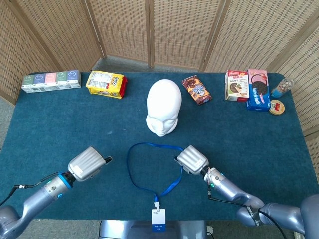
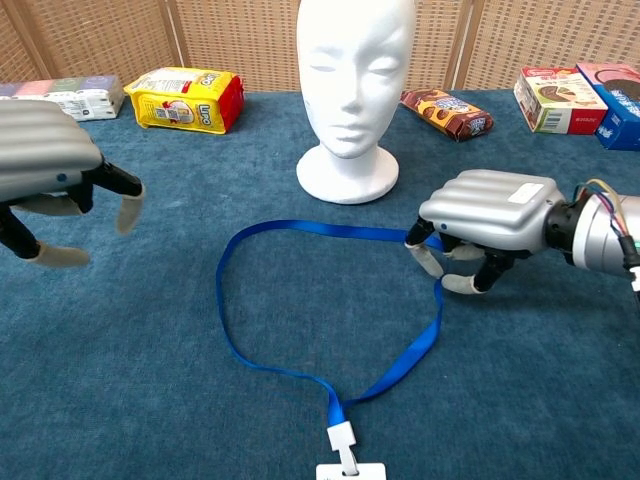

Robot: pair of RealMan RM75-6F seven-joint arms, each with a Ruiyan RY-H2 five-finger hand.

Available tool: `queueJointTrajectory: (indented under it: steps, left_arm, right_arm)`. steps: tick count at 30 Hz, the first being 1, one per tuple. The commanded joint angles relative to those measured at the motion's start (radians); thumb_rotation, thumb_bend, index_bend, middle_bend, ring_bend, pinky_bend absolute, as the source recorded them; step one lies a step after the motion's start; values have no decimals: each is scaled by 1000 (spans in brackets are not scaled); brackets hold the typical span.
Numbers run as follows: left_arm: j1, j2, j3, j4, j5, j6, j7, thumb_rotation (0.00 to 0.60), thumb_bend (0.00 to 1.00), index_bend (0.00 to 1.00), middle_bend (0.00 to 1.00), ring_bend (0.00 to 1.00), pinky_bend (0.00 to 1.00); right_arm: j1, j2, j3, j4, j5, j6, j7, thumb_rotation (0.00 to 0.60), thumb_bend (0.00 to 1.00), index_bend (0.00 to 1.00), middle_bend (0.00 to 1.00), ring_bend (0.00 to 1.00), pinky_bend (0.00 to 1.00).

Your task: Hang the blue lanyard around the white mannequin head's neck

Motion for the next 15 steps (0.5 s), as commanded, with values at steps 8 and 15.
queueJointTrajectory:
  steps: [8, 15]
  left_arm:
    - [-77, -51, 8, 44, -31, -82, 7, 595, 243, 474, 1000, 1000, 1000]
    - [-132, -95, 0, 67, -64, -140, 37, 595, 242, 474, 1000, 1000, 1000]
  right_arm:
    - [9, -21, 2, 16, 3, -15, -1, 600, 446, 712, 1000, 1000, 1000]
    - [10, -32, 4, 28, 7, -17, 1, 600, 447, 714, 1000, 1000, 1000]
